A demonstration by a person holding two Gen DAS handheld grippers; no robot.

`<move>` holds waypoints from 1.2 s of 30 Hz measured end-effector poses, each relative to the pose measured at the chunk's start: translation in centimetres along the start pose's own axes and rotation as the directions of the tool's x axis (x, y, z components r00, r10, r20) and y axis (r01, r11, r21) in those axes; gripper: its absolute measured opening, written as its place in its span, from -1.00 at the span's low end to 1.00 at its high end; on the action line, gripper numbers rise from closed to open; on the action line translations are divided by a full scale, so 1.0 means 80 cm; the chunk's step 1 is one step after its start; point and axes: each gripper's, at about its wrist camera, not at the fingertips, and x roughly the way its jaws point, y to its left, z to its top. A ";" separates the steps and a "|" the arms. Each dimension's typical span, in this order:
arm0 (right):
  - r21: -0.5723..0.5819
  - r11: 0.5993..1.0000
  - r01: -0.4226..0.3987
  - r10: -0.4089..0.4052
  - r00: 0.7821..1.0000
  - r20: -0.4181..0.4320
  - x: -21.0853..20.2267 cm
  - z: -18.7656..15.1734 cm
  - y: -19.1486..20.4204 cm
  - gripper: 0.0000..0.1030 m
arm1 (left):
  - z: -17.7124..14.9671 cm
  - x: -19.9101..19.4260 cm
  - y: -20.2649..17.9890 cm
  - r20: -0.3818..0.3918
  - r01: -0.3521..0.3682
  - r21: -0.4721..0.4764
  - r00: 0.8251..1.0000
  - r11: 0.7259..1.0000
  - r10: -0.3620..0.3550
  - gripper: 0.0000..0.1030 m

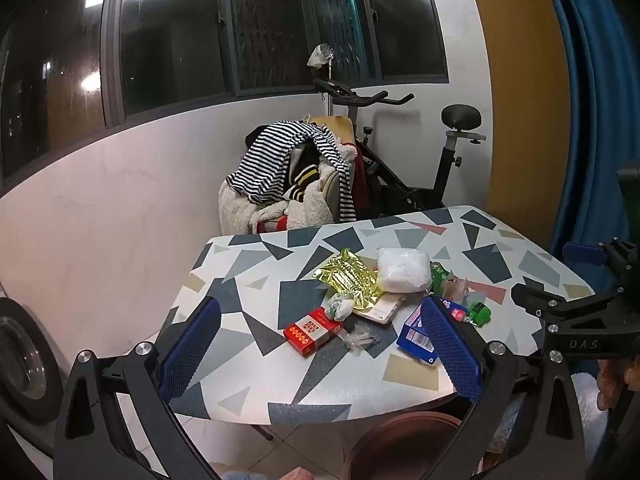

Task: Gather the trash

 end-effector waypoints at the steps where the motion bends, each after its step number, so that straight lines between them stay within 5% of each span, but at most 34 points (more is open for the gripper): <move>1: 0.000 1.000 0.000 0.000 1.000 0.001 0.000 0.000 0.001 0.89 | 0.000 0.000 0.000 0.001 -0.001 0.000 1.000 1.000 0.001 0.90; 36: -0.021 1.000 0.017 -0.017 1.000 -0.009 0.000 -0.001 0.004 0.89 | -0.011 0.008 0.010 -0.008 -0.008 0.005 1.000 1.000 0.008 0.90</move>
